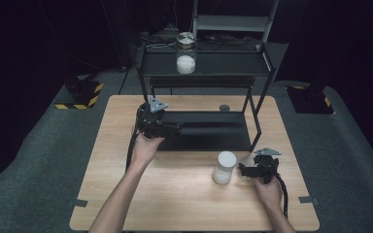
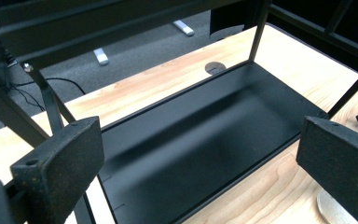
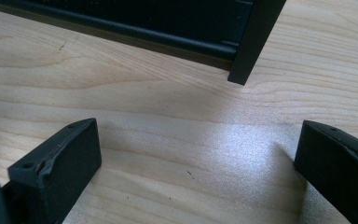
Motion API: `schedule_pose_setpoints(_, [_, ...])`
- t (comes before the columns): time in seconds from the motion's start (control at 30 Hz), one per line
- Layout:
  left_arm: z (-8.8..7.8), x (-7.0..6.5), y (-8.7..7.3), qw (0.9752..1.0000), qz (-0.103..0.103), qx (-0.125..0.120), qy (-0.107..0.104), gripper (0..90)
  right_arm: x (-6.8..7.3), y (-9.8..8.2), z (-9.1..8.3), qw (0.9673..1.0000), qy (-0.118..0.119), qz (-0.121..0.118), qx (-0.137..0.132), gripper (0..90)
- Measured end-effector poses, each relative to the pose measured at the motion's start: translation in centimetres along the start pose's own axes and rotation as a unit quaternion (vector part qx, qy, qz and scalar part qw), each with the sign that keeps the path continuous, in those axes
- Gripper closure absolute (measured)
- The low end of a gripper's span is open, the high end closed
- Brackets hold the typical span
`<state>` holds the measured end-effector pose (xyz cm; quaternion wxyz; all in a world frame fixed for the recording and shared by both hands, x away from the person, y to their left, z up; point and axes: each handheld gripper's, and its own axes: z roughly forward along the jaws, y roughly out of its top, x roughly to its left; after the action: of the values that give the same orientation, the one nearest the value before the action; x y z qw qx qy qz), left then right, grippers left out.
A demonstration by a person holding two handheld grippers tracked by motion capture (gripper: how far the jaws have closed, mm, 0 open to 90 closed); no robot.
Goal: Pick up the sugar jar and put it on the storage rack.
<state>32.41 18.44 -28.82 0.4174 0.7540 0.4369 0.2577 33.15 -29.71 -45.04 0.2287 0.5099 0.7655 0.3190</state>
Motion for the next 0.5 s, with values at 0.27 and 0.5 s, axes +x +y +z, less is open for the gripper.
schedule_pose_setpoints(0.27, [0.6, 0.1, -1.2, 1.0, -0.006, 0.008, -0.002, 0.8, 0.0, 0.0, 0.0, 1.0, 0.0, 0.0, 0.0, 0.0])
schedule_pose_setpoints(0.5, [1.1, 0.0, -2.2, 0.9998, -0.009, 0.015, -0.002, 0.7, 0.0, 0.0, 0.0, 1.0, 0.0, 0.0, 0.0, 0.0])
